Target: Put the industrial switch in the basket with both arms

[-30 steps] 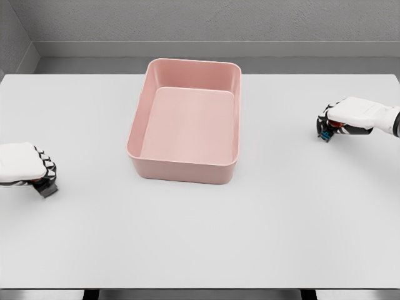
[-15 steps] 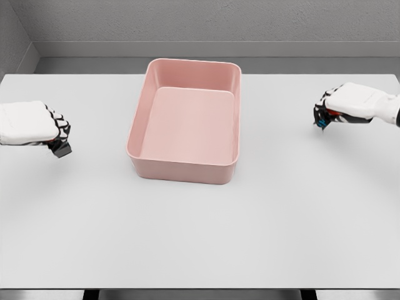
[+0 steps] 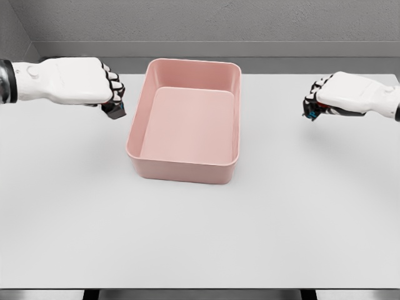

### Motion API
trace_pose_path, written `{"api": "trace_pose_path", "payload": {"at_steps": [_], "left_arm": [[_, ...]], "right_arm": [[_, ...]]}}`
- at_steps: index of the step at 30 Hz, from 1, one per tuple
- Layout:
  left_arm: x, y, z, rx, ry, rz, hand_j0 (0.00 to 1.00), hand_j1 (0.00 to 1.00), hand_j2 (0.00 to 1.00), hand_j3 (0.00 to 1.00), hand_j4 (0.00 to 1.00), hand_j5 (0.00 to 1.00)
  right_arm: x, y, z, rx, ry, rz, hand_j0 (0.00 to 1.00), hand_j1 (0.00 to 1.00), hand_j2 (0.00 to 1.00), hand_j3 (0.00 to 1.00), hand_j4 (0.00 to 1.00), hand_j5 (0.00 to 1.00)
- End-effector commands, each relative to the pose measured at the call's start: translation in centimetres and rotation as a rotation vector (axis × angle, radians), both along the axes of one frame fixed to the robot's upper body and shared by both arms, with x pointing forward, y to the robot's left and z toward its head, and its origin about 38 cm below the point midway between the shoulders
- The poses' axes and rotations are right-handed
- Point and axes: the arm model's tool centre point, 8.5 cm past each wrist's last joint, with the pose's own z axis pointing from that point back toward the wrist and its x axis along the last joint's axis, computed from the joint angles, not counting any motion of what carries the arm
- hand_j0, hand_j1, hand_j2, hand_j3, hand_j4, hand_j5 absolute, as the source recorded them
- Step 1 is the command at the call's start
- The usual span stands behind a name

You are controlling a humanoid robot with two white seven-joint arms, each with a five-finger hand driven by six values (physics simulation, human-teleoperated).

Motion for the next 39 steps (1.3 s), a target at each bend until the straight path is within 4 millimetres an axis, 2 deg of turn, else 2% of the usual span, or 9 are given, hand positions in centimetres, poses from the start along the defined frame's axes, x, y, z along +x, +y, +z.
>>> {"api": "trace_pose_path", "payload": {"at_steps": [1,11,17,21,23,26,29,32,39], "left_arm": [[-0.1,-2.3,-1.5,-0.011,0.041,-0.054,0.32,0.32,0.32,0.32,0.32,0.32],[0.2,-7.5,0.4,-0.079,0.021,-0.168,0.32,0.32,0.32,0.32,0.32,0.32],[2.3,-8.3,-4.5,-0.038,0.134,-0.122,0.33,0.33,0.33,0.33,0.33,0.33],[2.3,-8.4,-5.1,-0.029,0.149,-0.123,0.37,0.37,0.37,0.37,0.37,0.37],[2.2,-8.4,-5.6,-0.018,0.158,-0.124,0.45,0.45,0.45,0.45,0.45,0.45],[2.1,-8.5,-5.5,-0.026,0.160,-0.129,0.74,0.74,0.74,0.74,0.74,0.74],[2.1,-8.7,-5.2,-0.032,0.157,-0.134,0.80,0.80,0.80,0.80,0.80,0.80],[2.0,-9.1,-4.9,-0.044,0.155,-0.143,0.99,0.99,0.99,0.99,0.99,0.99],[1.7,-11.1,-4.6,-0.076,0.164,-0.188,1.00,1.00,1.00,1.00,1.00,1.00]], "right_arm": [[-0.2,0.5,0.5,0.007,-0.012,0.017,0.43,0.43,0.43,0.43,0.43,0.43],[-1.1,2.9,2.5,0.033,-0.065,0.094,0.42,0.42,0.42,0.42,0.42,0.42],[-1.5,4.3,3.0,0.044,-0.084,0.135,0.41,0.41,0.41,0.41,0.41,0.41],[-1.9,5.7,3.6,0.081,-0.095,0.174,0.40,0.40,0.40,0.40,0.40,0.40],[-1.8,6.1,3.7,0.091,-0.098,0.182,0.40,0.40,0.40,0.40,0.40,0.40],[-1.6,7.0,3.9,0.109,-0.108,0.200,0.40,0.40,0.40,0.40,0.40,0.40],[-1.9,8.4,4.2,0.131,-0.121,0.234,0.40,0.40,0.40,0.40,0.40,0.40],[-1.8,9.1,4.7,0.143,-0.134,0.247,0.40,0.40,0.40,0.40,0.40,0.40],[-1.8,9.7,4.9,0.154,-0.142,0.262,0.40,0.40,0.40,0.40,0.40,0.40]]}}
